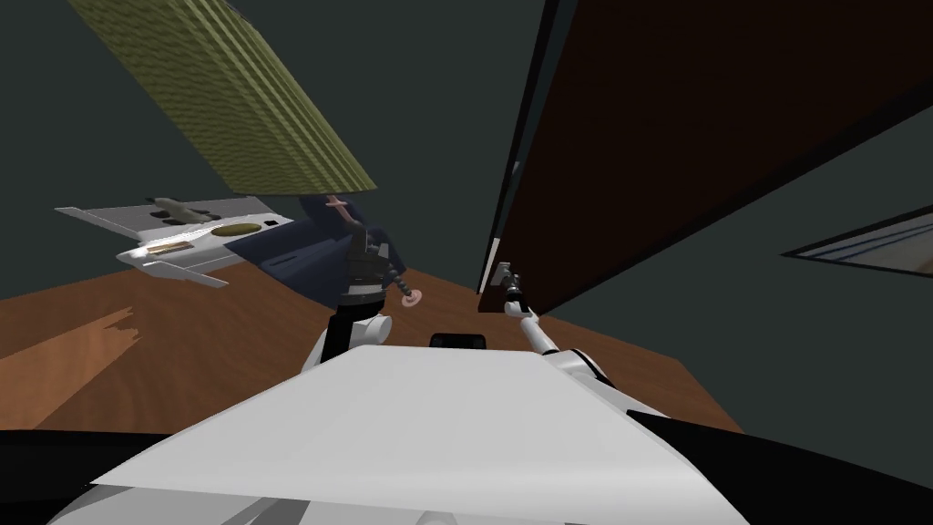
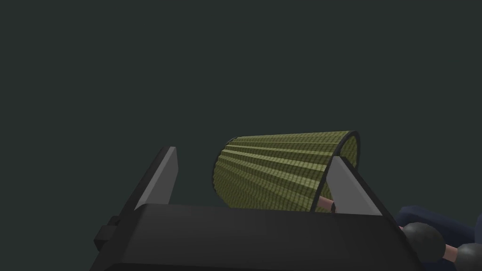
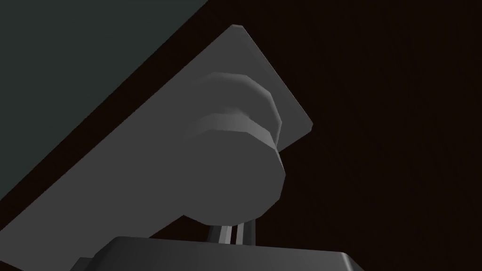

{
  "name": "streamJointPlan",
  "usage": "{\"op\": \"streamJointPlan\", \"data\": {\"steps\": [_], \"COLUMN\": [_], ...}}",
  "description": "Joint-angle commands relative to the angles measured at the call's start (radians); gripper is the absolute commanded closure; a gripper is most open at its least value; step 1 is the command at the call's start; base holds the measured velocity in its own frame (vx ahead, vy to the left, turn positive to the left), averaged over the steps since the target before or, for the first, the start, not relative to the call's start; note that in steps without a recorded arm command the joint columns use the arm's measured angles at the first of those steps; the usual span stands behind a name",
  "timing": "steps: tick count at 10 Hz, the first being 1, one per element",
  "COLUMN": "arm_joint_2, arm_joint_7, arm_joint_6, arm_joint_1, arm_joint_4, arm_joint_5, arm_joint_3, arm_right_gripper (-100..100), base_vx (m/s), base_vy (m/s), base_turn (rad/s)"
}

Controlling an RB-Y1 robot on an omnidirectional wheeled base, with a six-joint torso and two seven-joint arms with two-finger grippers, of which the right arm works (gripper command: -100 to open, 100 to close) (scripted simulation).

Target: Pull the door open

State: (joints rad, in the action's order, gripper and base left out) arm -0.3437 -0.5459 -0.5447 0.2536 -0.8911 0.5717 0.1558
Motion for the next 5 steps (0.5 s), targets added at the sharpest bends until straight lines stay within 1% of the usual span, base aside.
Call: {"op": "streamJointPlan", "data": {"steps": [1, 2, 3, 5], "arm_joint_2": [0.007, 0.015, 0.020, 0.031], "arm_joint_7": [-0.031, -0.065, -0.085, -0.131], "arm_joint_6": [0.008, 0.016, 0.021, 0.032], "arm_joint_1": [-0.003, -0.007, -0.009, -0.014], "arm_joint_4": [-0.012, -0.025, -0.033, -0.050], "arm_joint_5": [0.027, 0.057, 0.075, 0.115], "arm_joint_3": [0.006, 0.012, 0.016, 0.024], "arm_right_gripper": [-100, -100, -100, -100], "base_vx": [-0.081, -0.105, -0.136, -0.113], "base_vy": [-0.070, -0.070, -0.091, -0.046], "base_turn": [0.056, 0.038, 0.116, 0.072]}}
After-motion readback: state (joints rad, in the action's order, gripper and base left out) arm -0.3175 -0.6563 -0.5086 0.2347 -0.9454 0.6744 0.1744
